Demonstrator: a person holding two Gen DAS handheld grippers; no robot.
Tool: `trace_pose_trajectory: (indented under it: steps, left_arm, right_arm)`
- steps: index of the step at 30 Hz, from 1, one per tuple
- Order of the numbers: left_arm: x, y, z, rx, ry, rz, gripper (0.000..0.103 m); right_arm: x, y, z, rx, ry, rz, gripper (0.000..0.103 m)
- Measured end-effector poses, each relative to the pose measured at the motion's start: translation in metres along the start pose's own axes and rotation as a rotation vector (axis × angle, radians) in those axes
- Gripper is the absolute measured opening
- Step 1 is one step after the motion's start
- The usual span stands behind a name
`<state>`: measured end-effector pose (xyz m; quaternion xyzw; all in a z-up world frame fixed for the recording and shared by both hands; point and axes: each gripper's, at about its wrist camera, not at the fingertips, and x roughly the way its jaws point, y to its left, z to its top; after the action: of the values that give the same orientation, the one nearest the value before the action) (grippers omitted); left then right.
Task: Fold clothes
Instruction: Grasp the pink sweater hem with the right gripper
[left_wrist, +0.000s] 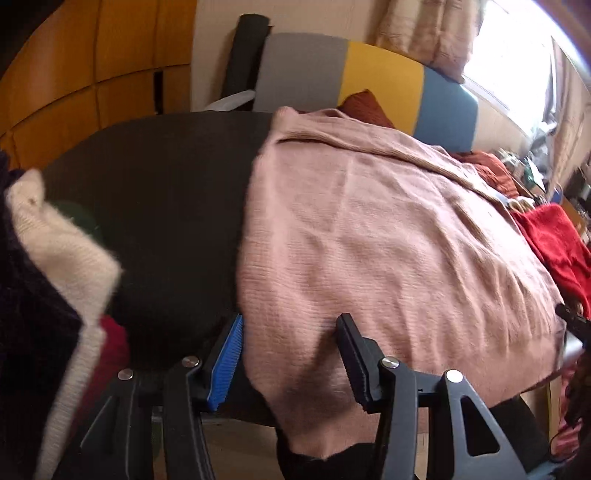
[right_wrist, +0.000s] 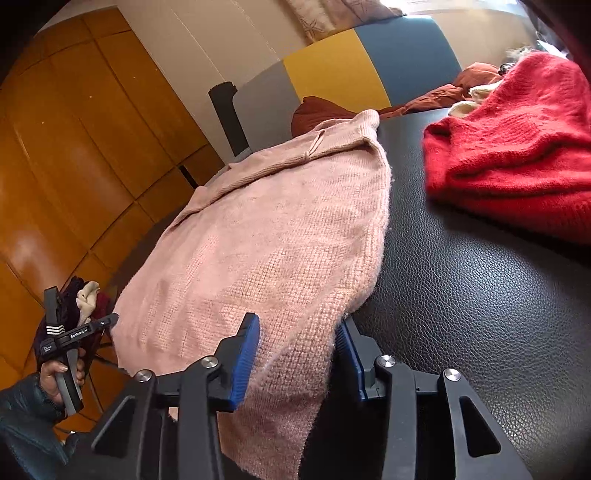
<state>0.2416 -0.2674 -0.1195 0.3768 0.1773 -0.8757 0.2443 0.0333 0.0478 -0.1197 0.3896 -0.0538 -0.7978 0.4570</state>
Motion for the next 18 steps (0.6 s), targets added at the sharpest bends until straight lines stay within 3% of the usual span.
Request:
trace_pose_trajectory:
  steps: [3, 6, 8, 10, 11, 14, 18]
  left_arm:
    - [-0.001, -0.010, -0.004, 0.022, 0.001, -0.001, 0.046]
    - [-0.003, -0.014, -0.004, 0.045, 0.016, -0.019, 0.019]
    - [-0.005, -0.017, -0.004, 0.065, 0.032, -0.033, 0.009]
    - [-0.007, -0.014, -0.004, 0.048, 0.053, -0.076, 0.009]
    - [-0.008, -0.013, -0.005, 0.039, 0.063, -0.097, 0.008]
    - [-0.011, -0.005, -0.002, 0.001, 0.095, -0.172, 0.008]
    - [-0.018, 0.016, 0.005, -0.093, 0.122, -0.329, 0.008]
  right_arm:
    - [0.000, 0.002, -0.001, -0.017, 0.008, -0.008, 0.045]
    - [-0.001, 0.006, -0.002, -0.045, 0.030, -0.021, 0.039]
    - [-0.003, 0.007, -0.003, -0.058, 0.048, -0.029, 0.030]
    - [-0.006, 0.007, -0.006, -0.058, 0.066, -0.027, 0.015]
    - [-0.006, 0.008, -0.007, -0.055, 0.074, -0.021, 0.012]
    - [-0.008, 0.010, -0.011, -0.034, 0.098, 0.014, 0.008]
    - [-0.008, 0.016, -0.014, 0.001, 0.141, 0.086, 0.007]
